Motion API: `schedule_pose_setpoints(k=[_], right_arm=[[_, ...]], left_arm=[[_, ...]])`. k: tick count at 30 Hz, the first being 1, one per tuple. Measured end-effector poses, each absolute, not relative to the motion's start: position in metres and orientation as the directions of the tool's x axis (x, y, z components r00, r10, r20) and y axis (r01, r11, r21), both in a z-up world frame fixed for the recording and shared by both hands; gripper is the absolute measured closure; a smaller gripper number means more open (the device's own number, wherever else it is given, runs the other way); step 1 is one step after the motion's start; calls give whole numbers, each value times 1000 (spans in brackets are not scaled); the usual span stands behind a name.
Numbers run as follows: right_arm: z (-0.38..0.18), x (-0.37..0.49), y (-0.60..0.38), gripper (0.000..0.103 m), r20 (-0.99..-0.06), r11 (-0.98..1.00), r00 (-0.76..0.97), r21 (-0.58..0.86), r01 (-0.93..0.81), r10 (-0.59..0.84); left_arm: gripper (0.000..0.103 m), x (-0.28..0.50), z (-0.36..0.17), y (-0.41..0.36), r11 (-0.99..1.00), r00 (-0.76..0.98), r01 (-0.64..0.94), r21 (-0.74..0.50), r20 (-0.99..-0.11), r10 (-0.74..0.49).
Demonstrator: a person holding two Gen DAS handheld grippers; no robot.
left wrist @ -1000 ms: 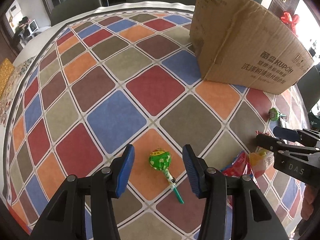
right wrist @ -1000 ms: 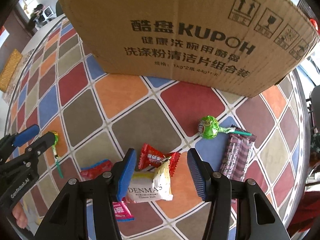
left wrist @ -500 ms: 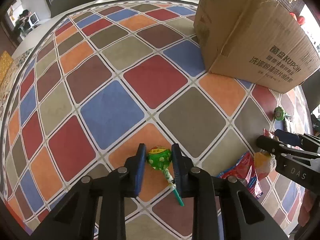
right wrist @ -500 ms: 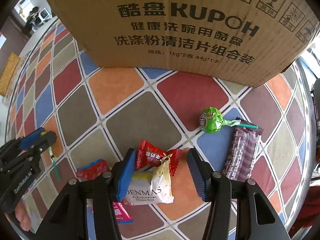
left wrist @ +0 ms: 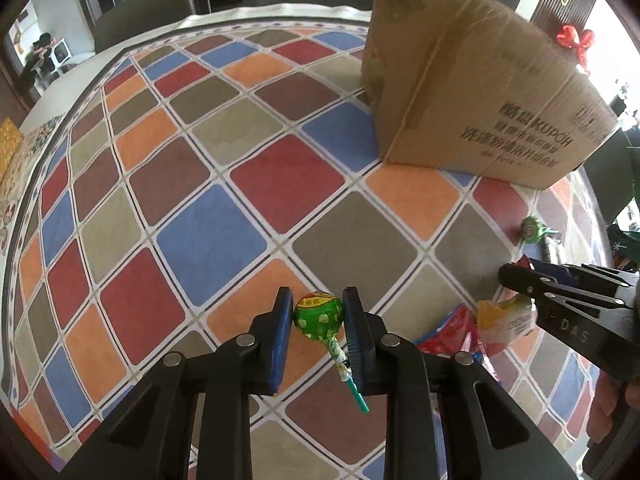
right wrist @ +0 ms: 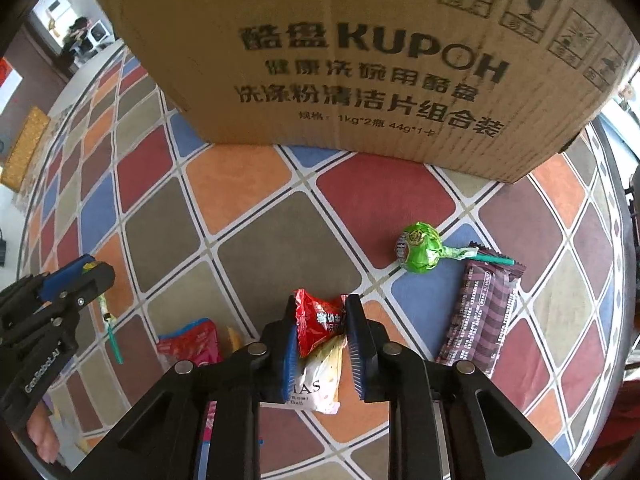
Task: Organize snacks
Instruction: 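Grasp the green lollipop with the left tool while the right tool grasps the red snack, then carry the lollipop and red snack over the box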
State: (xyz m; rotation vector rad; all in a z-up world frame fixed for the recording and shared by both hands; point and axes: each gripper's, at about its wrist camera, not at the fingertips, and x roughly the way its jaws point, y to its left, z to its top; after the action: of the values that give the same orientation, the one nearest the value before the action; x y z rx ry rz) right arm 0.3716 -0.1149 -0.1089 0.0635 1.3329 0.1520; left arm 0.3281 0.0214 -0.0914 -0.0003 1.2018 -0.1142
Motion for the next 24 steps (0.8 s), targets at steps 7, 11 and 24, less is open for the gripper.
schedule_pose_setpoints(k=[7, 11, 24], right_arm=[[-93, 371, -128, 80, -949, 985, 261, 163, -63, 174], [-81, 368, -134, 80, -940, 985, 295, 158, -66, 170], [-25, 344, -147, 80, -885, 977, 415, 185, -108, 213]], left_arm=[[77, 325, -70, 11, 990, 394, 116, -83, -911, -122], [77, 323, -58, 4, 987, 417, 135, -86, -899, -136], [77, 316, -16, -19, 974, 490, 195, -114, -849, -197]])
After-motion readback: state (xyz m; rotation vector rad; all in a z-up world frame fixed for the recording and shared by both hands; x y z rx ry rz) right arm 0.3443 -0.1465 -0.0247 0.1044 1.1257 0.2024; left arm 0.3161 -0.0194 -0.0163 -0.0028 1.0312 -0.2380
